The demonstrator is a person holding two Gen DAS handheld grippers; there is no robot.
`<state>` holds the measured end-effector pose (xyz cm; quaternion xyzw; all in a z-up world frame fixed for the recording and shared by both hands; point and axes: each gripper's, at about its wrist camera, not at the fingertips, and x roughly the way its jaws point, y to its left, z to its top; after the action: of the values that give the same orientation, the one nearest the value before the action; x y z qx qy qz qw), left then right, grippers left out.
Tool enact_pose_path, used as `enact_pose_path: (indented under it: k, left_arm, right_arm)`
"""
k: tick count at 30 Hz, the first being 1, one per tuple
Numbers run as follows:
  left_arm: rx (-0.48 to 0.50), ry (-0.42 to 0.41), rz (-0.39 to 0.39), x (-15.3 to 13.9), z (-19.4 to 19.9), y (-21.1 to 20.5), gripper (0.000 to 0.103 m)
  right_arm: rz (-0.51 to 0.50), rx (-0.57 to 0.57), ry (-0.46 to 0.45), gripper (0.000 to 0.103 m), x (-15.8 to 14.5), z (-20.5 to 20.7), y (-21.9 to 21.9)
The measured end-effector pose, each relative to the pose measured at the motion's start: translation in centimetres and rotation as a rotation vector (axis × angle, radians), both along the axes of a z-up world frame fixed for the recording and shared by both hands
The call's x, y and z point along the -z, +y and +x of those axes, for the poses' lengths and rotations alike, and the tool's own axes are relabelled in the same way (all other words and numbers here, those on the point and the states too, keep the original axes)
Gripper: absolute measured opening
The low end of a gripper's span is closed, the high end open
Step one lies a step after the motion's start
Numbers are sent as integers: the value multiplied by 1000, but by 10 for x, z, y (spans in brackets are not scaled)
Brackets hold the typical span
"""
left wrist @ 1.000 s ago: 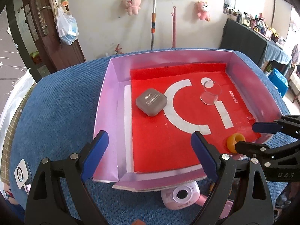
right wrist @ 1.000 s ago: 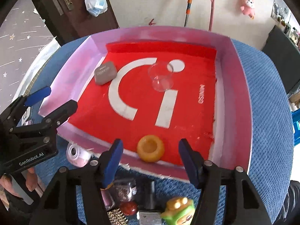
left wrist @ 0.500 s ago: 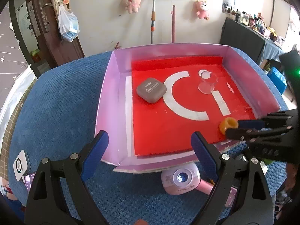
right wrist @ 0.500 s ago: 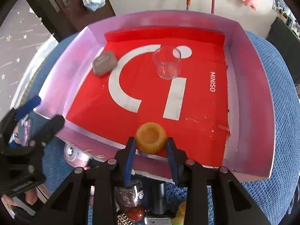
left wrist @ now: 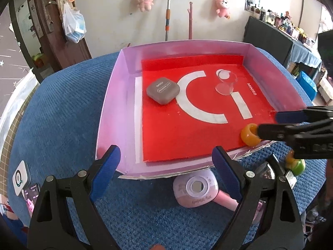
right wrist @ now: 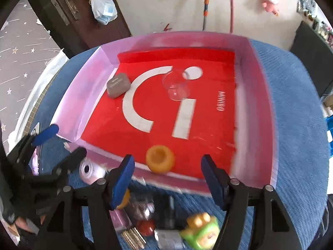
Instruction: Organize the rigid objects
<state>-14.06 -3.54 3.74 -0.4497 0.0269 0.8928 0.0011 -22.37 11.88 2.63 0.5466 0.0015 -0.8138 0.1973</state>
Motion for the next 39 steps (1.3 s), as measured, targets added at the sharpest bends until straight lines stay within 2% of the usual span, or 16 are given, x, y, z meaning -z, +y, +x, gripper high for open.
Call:
enact_pose_path:
  k: [2, 4, 5, 6, 10, 13, 16, 19, 27, 33, 36, 39]
  left_arm:
    - [-6, -5, -5, 1, 0, -2, 90]
    - [-10, -14, -4, 3, -1, -4, 90]
    - [-11, -16, -2, 4, -2, -4, 90]
    - [-11, -17, -1, 5, -2, -4, 90]
    - [13, -21, 14, 9, 6, 1, 90]
    - [13, -18, 35, 9, 15, -1, 90]
    - [22, -18, 75, 8, 28, 0, 90]
    - [41, -8, 73, 8, 38, 6, 90]
    - [62, -4, 74, 7, 55, 18, 90]
    - [48, -16, 81, 13, 58, 21, 90]
    - [43, -25, 77, 17, 62, 20, 90]
    - [28, -27, 87, 19, 64, 16, 90]
  right_arm:
    - [25, -24, -22, 65, 10, -4, -10]
    - [55, -50, -47, 48, 23, -5, -21]
    - [62, -53, -47, 47, 26, -4, -23]
    - [72, -49, -28, 40, 26, -4, -24]
    - [77, -56, -12, 40, 24, -4, -24]
    - [50, -44, 18, 40, 10, 0, -16]
    - [31, -51, 51, 40, -9, 18, -4]
    - [24, -62, 55, 40, -17, 47, 13]
    - [43, -42, 39, 40, -1, 114, 55]
    - [48, -34, 58, 42, 9, 125, 62]
    - [27, -30, 66, 55, 6, 125, 64]
    - [17, -27, 82, 59, 3, 125, 66]
